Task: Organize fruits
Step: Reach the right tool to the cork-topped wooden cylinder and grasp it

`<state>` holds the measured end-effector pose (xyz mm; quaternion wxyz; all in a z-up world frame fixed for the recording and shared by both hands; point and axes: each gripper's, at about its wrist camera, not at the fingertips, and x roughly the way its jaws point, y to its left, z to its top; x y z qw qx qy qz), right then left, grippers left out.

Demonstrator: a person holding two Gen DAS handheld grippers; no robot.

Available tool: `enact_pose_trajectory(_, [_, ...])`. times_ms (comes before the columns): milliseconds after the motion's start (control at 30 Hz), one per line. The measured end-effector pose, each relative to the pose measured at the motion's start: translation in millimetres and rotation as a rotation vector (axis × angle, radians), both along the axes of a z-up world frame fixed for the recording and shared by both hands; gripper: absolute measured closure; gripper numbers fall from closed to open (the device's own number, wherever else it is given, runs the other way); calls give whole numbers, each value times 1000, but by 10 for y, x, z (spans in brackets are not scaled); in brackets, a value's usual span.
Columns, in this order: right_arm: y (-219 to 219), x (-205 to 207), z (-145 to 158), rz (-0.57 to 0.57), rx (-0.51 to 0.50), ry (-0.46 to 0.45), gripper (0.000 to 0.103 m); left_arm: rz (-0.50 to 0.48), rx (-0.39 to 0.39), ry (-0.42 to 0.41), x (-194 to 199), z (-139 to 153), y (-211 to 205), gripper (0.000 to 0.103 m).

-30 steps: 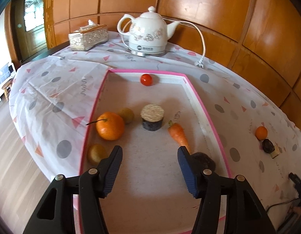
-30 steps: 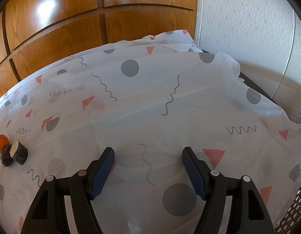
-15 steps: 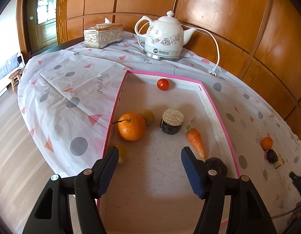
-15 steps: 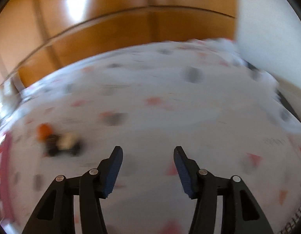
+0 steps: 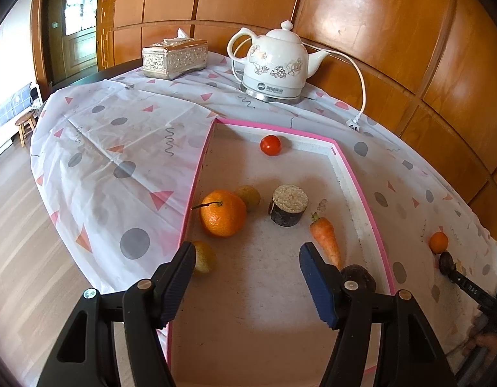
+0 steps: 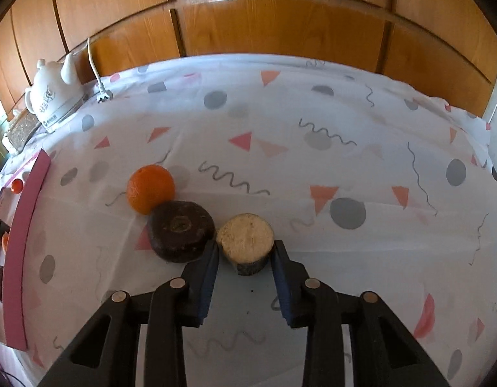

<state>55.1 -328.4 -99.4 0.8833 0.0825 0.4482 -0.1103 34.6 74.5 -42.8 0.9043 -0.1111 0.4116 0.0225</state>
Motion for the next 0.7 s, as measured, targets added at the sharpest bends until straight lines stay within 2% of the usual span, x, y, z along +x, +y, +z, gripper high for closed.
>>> enact_pose_trajectory(233, [-37,-151,22,-31,-17,-6,70,4,0,0,8,1,8,35])
enact_pose_trajectory(533, [-238,-532,55,-156,-85,-40,70,16,3,-13,-32,42,25,35])
enact_pose_trajectory(700, [-249,-573,63,-166,-89,-59,70,62,7,-27,-77,86,116,29])
